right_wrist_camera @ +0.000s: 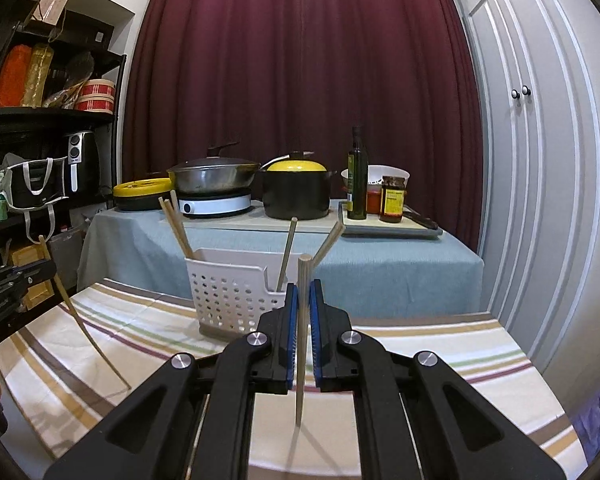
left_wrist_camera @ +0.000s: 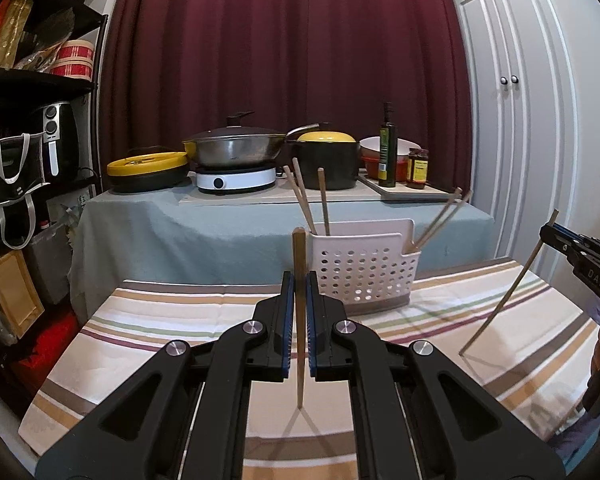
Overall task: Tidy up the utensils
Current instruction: 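Lift both chopsticks and lower them upright into the white utensil holder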
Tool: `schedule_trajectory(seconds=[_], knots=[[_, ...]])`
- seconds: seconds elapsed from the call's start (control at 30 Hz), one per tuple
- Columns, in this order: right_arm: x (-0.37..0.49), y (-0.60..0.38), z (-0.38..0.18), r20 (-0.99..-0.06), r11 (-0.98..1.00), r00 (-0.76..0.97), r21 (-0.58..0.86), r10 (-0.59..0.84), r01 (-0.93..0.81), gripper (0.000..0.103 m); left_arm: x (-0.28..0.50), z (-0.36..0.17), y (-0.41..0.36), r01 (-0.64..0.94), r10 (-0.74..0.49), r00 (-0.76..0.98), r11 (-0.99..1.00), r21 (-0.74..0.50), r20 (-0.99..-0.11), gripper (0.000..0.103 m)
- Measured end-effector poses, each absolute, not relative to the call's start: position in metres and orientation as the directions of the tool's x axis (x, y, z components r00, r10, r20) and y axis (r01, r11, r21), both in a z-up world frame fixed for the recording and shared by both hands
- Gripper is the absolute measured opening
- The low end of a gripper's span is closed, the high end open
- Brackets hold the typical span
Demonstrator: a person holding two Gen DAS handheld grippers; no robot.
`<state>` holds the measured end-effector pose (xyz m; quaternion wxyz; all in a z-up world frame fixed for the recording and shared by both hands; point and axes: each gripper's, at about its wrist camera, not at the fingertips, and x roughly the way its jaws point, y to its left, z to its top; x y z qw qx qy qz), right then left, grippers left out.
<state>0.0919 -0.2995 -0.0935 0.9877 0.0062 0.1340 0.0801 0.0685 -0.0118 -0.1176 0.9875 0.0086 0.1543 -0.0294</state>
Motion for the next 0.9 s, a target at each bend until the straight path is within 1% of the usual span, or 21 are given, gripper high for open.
schedule_trajectory(seconds=[0.23, 0.33, 0.47, 0.67, 0.9], knots=[[0.104, -0.299, -0.089, -0.261, 0.984, 0.949, 0.045, 0.177, -0.171, 0.007, 0.079, -0.109, -0.013, 0.066, -0.063, 0.954, 0.998, 0.0, -0.293, 0.006], [0.106, -0.301, -0.083, -0.259, 0.982, 0.947, 0.065, 0.19, -0.179, 0.007, 0.083, -0.097, -0.013, 0.072, -0.071, 0.959, 0.997, -0.006, -0.275, 0.006], [0.108, -0.3, -0.067, -0.232, 0.977, 0.95, 0.081, 0.21, -0.196, 0.007, 0.089, -0.078, -0.015, 0.08, -0.082, 0.967, 0.997, -0.015, -0.24, 0.006], [0.113, -0.295, -0.033, -0.159, 0.962, 0.951, 0.106, 0.267, -0.253, 0.007, 0.099, -0.042, -0.025, 0.11, -0.111, 0.982, 0.994, -0.016, -0.154, 0.006], [0.129, -0.284, 0.008, -0.053, 0.949, 0.95, 0.087, 0.308, -0.303, 0.007, 0.121, -0.004, -0.039, 0.144, -0.145, 0.987, 0.989, -0.014, -0.063, 0.006]])
